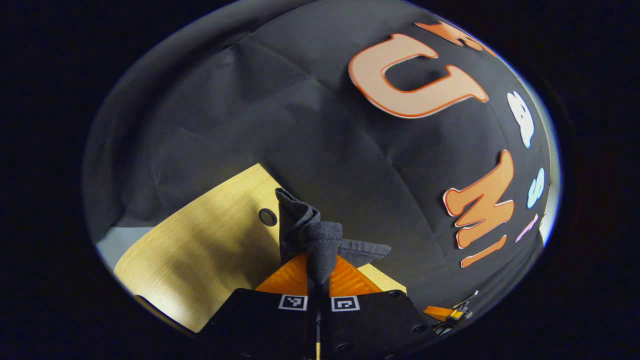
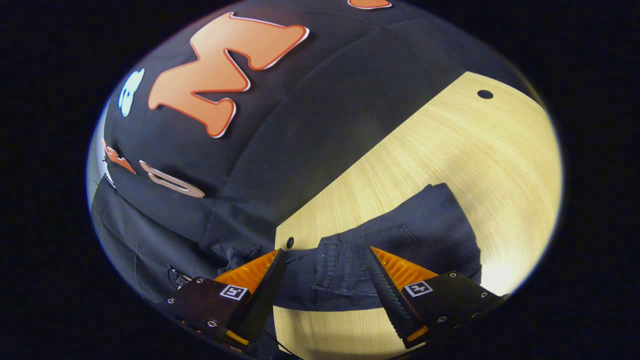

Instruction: Grasp the waist and the cuffs of the jeans and fold them to make the two legs overlap; first hold the waist and fold one-third of the jeans toward the cuffs, then hold the cuffs and fold the remaining one-third in the same direction to finish folding.

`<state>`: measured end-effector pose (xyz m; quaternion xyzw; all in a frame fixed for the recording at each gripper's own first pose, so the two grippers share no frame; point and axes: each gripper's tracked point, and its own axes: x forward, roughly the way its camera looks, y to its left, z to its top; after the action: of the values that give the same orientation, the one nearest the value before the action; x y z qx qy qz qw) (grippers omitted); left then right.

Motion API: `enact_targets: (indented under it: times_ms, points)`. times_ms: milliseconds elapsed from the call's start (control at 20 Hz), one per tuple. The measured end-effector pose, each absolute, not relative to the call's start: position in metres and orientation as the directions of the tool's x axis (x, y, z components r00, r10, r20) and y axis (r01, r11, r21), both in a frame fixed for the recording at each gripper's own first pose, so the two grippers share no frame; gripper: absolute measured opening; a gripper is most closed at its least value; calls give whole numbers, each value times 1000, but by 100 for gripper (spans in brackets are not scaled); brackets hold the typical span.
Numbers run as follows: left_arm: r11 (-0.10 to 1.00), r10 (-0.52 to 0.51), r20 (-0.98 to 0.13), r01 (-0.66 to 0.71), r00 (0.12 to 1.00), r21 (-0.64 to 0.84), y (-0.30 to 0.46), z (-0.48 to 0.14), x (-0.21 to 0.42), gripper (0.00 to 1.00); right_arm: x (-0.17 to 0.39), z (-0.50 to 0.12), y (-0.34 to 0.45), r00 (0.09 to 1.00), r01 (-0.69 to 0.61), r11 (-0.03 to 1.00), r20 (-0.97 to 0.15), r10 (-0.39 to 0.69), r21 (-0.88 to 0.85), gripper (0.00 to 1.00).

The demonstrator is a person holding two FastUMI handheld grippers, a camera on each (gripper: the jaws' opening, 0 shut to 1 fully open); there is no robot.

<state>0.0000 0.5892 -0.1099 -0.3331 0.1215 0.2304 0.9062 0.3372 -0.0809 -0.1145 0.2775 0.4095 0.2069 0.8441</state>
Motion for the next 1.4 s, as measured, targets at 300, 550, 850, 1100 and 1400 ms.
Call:
enact_targets:
  times_ms: [300, 550, 850, 1100, 1400]
  points:
    - [750, 288, -357, -442, 888, -492, 482, -72, 56, 3, 343, -90, -151, 625, -96, 734, -533, 570, 673, 97]
    - [824, 196, -391, -367, 899, -431, 371, -89, 117, 3, 347, -87, -222, 659, -102, 801, -563, 499, 590, 97]
    - [886, 97, -547, -323, 831, -333, 269, -192, 165, 3, 349, -85, -276, 666, -98, 835, -588, 460, 541, 98]
    - [934, 147, -700, -332, 698, -134, 217, -286, 176, 3, 334, -97, -299, 638, -81, 838, -618, 459, 539, 98]
    - [928, 140, -763, -352, 631, -121, 190, -322, 178, 41, 326, -104, -317, 624, -69, 864, -654, 427, 499, 98]
